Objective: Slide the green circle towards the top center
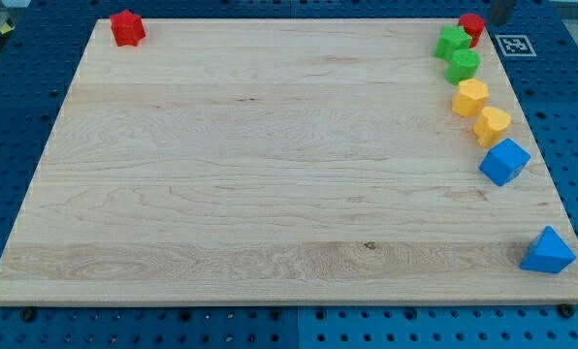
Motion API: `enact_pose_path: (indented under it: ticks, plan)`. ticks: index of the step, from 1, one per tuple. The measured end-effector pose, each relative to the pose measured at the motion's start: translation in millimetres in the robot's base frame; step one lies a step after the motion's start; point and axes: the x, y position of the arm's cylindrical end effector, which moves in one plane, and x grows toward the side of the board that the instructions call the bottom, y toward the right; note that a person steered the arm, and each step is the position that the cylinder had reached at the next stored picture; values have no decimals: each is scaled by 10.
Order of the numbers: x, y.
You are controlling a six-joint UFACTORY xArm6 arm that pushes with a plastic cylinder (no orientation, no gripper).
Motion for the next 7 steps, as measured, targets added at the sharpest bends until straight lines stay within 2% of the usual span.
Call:
enact_pose_path:
  ticks: [2, 7]
  plan:
    - [1006, -109]
    - [1184, -573]
